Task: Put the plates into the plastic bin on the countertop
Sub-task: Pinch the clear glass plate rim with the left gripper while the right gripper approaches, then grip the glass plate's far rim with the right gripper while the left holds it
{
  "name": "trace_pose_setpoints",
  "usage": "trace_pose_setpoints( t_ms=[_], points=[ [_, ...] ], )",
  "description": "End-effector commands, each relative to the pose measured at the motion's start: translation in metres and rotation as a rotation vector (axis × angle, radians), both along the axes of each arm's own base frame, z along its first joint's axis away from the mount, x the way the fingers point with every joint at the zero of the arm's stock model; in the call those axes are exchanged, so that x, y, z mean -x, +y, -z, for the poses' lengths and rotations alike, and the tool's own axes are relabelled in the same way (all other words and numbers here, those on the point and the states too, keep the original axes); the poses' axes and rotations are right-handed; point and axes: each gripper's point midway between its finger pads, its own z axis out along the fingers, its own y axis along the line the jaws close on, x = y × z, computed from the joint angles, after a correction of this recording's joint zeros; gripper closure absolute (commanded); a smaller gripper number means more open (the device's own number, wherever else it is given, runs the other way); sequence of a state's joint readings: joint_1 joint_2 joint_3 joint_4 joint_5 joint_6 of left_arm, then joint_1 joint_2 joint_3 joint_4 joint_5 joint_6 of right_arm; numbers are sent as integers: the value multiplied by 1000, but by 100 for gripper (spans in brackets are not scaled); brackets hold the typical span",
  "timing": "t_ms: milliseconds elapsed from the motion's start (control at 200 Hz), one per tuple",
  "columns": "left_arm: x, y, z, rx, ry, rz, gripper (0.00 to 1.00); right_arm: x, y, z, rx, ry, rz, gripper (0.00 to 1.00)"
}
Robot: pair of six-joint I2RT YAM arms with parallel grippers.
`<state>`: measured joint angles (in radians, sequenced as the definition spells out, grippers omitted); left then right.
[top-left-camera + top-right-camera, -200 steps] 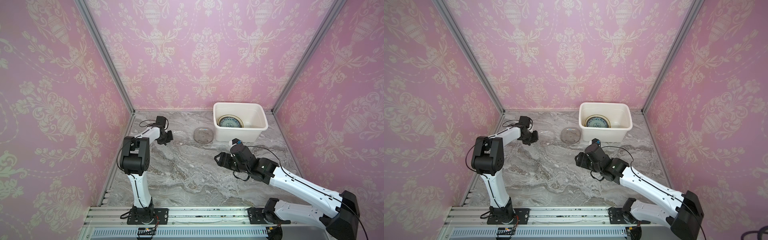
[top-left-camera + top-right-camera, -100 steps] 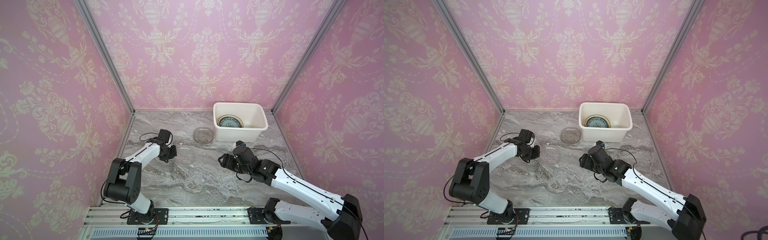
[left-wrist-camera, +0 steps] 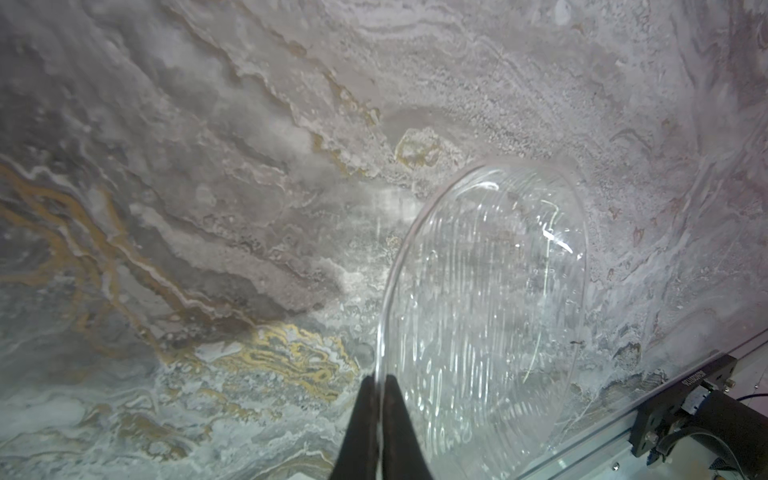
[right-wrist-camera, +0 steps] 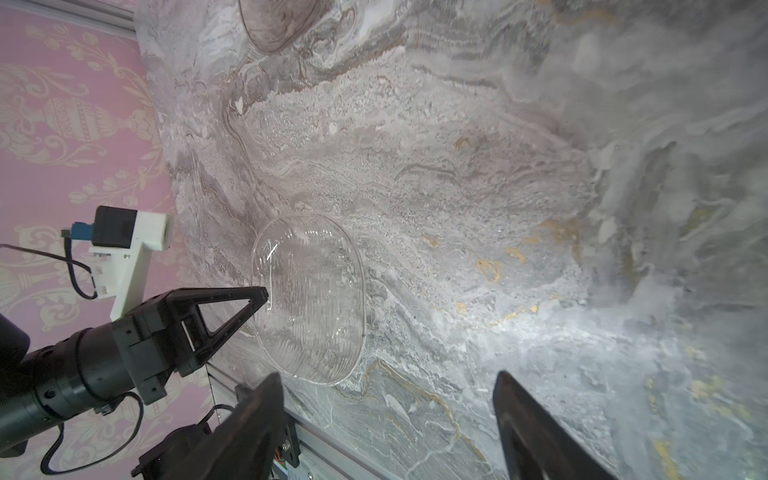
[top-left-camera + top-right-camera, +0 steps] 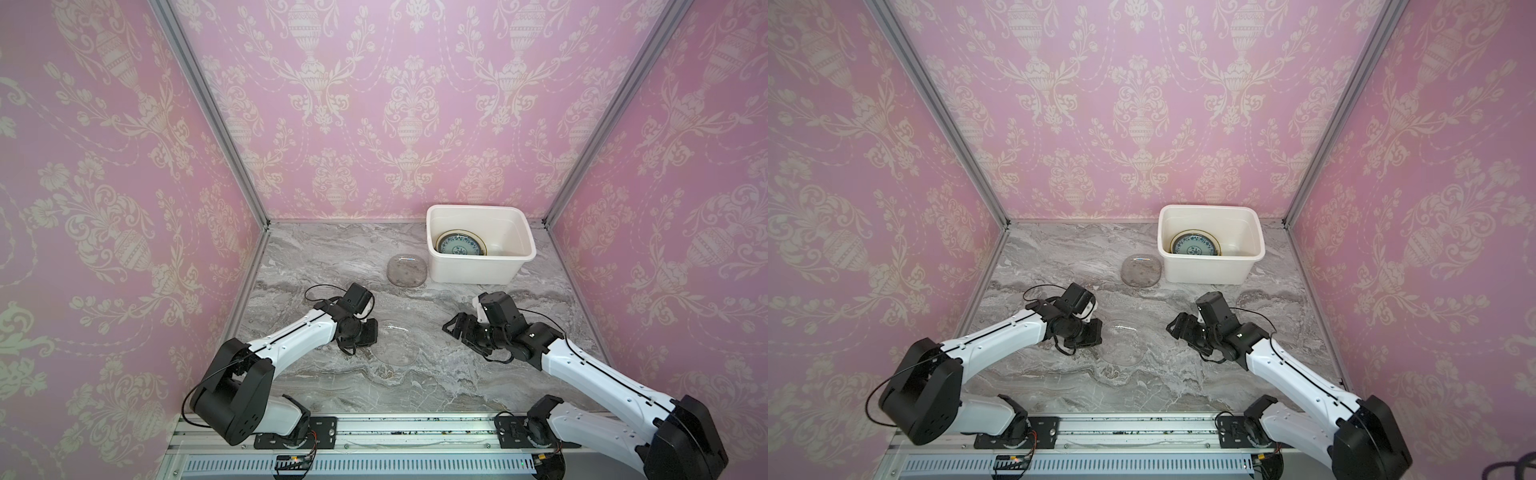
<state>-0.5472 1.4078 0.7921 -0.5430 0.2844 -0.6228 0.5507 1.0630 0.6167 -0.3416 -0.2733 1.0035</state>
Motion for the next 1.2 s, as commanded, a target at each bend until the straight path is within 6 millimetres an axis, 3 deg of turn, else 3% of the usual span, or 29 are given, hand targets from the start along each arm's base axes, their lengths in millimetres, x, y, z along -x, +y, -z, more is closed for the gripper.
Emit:
trace_pose_setpoints(
  t_ms=[0,340,971,1191],
  points=[
    [7,-12,0,42,24,-19,95,5,19,7,-116,56,-53,20],
    [11,-24,20,54,74,-6,96,4,43,36,-209,176,-92,23],
    [7,-61,-8,176,73,54,97,10,59,45,-275,232,-118,27],
    [8,-69,-16,181,61,69,97,9,61,39,-303,198,-127,34]
  ],
)
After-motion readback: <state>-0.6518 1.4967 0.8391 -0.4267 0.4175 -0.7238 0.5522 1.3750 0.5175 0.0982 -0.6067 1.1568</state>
